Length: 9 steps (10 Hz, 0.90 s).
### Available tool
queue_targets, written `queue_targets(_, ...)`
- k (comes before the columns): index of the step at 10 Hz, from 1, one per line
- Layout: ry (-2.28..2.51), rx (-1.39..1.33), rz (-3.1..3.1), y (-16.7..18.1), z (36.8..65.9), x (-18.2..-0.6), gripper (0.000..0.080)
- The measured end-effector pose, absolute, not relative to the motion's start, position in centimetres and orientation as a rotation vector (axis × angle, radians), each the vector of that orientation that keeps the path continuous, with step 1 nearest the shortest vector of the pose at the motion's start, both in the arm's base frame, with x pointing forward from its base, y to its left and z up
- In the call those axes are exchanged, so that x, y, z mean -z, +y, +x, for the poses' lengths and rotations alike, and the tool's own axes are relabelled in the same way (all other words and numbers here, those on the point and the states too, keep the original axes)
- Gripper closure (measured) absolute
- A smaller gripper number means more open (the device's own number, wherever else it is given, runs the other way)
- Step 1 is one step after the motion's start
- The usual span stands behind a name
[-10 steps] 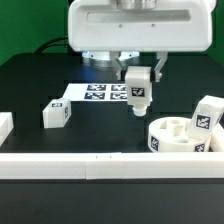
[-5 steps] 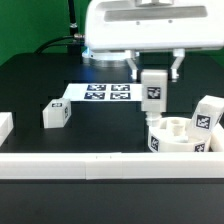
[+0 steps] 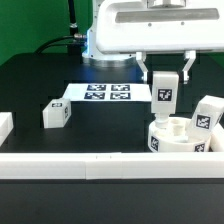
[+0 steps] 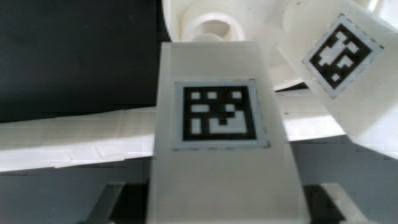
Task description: Assemble stool
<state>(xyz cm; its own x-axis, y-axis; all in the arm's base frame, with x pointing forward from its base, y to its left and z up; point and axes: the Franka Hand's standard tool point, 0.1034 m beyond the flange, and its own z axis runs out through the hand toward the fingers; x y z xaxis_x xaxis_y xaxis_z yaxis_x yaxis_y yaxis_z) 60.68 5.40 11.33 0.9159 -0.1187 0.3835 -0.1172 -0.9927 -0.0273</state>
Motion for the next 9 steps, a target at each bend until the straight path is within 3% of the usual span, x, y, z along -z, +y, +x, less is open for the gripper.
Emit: queue_targets(9,0.161,0.572,-3.092,5.8,60.4,-9.4,0.0462)
